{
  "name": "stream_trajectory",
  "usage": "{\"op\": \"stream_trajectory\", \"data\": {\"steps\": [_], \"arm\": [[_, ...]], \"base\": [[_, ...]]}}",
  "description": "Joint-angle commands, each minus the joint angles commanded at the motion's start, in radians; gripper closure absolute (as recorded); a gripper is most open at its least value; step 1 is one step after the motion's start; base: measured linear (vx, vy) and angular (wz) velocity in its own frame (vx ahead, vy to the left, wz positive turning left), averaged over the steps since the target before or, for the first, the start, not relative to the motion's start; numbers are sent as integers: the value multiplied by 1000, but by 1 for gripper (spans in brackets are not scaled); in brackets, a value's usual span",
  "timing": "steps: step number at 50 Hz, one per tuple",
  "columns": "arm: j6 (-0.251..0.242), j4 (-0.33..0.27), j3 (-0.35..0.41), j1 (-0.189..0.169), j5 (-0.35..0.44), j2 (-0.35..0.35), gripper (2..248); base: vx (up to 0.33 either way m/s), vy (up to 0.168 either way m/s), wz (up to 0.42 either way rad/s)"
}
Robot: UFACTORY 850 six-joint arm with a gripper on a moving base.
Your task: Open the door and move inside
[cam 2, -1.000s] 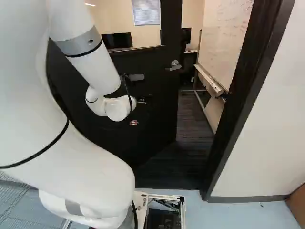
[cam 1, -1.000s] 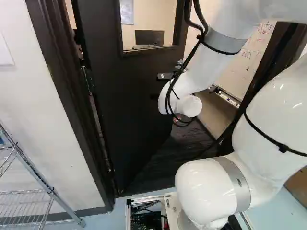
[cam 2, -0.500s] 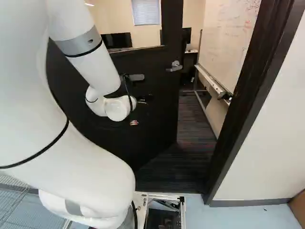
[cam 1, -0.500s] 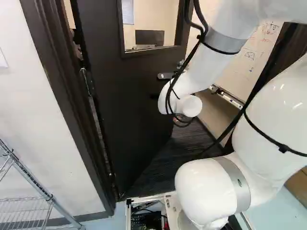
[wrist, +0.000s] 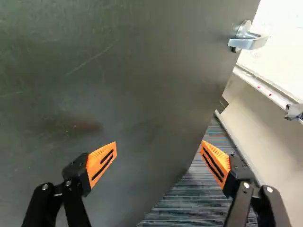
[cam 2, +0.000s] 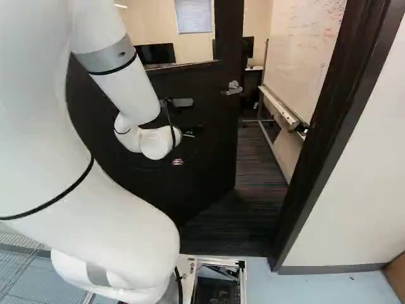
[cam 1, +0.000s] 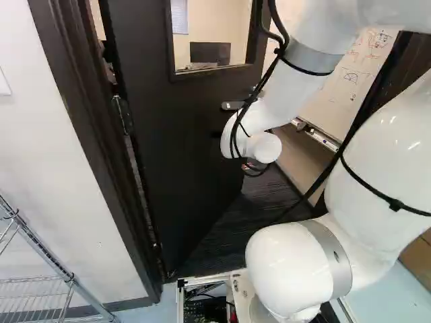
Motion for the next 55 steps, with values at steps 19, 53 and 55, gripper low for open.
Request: {"op": "stream_trajectory", "data": {"steps": [19,53,55], "arm": [[0,77,-44,24,0,-45,3],[0,213,-147,78,0,-146,3],[0,220,-154,81,0,-152,3]], "base": [[0,0,0],[0,0,0],[0,0,0]]}}
